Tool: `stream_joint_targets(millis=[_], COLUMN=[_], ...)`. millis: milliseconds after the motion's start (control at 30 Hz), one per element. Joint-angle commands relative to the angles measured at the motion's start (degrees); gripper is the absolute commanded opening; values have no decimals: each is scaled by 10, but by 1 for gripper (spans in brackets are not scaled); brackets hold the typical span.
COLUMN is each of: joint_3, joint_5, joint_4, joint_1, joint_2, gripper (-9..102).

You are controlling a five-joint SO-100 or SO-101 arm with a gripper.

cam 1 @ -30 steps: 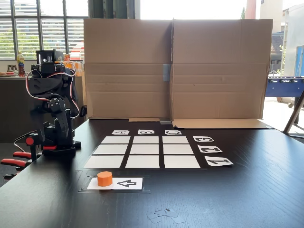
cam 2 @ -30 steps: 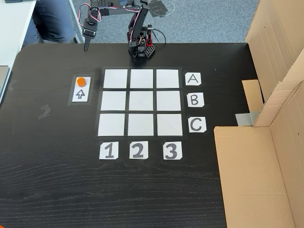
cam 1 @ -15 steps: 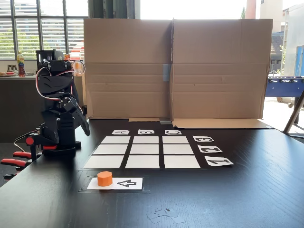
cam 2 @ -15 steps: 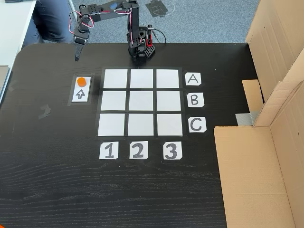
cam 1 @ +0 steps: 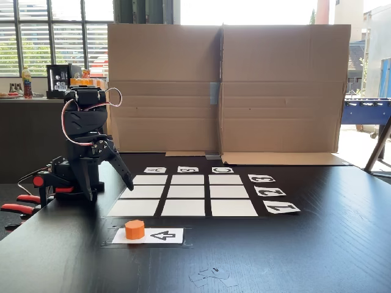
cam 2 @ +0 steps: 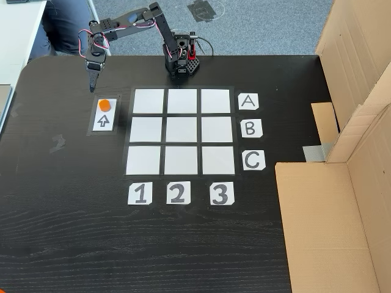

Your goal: Pick up the round, orange token and place it in the grid on square A1.

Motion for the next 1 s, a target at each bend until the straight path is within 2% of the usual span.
stream_joint_targets(millis=[0,433,967], joint_3=[-45,-118,-111], joint_5=[-25,-133,-139], joint_4=[-4,-8,-5], joint_1=[-6,-25,-80], joint_2=[-20,-117,-141], gripper=[37,37,37])
